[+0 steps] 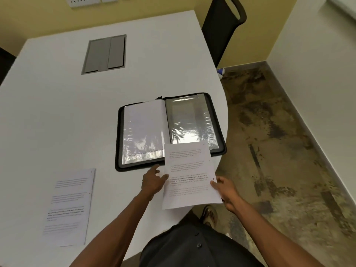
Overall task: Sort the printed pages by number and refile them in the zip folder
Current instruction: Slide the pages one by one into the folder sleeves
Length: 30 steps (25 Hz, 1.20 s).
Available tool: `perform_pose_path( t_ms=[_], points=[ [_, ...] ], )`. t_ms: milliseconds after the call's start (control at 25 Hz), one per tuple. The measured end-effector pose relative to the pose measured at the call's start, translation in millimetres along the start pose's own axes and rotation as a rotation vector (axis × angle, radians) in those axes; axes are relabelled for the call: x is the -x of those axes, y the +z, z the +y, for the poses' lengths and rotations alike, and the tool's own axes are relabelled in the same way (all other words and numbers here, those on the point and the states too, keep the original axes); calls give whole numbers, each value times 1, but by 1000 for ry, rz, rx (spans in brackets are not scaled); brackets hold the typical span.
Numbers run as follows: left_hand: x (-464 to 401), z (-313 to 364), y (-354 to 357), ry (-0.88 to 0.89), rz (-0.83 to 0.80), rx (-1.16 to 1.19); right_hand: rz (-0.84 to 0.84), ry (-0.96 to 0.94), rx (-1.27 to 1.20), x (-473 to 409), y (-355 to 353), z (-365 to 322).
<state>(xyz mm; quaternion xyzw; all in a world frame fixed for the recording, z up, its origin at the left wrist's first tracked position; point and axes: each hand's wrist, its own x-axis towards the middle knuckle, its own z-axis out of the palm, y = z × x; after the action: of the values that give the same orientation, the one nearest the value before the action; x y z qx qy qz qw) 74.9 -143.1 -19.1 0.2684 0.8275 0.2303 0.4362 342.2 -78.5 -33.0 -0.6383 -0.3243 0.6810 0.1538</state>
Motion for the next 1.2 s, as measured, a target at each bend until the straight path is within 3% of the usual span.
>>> perform_pose_path(
  t_ms=[120,480,680,840,1000,1200],
  points=[
    [-29,25,-4,219,91,-220,80,13,-75,23,1,14],
    [-100,66,25,618,-12,-680,311,-2,-186,68,-12,42],
    [-105,75,42,719,55,-763,387,-36,-246,88,-4,46],
    [-111,78,46,840,51,-958,400,-27,-272,94,1,51],
    [-113,75,46,861,68,-1051,380,-35,-270,100,5,53],
    [-109,85,51,654,102,-858,371,-65,-219,99,4,56]
  ],
)
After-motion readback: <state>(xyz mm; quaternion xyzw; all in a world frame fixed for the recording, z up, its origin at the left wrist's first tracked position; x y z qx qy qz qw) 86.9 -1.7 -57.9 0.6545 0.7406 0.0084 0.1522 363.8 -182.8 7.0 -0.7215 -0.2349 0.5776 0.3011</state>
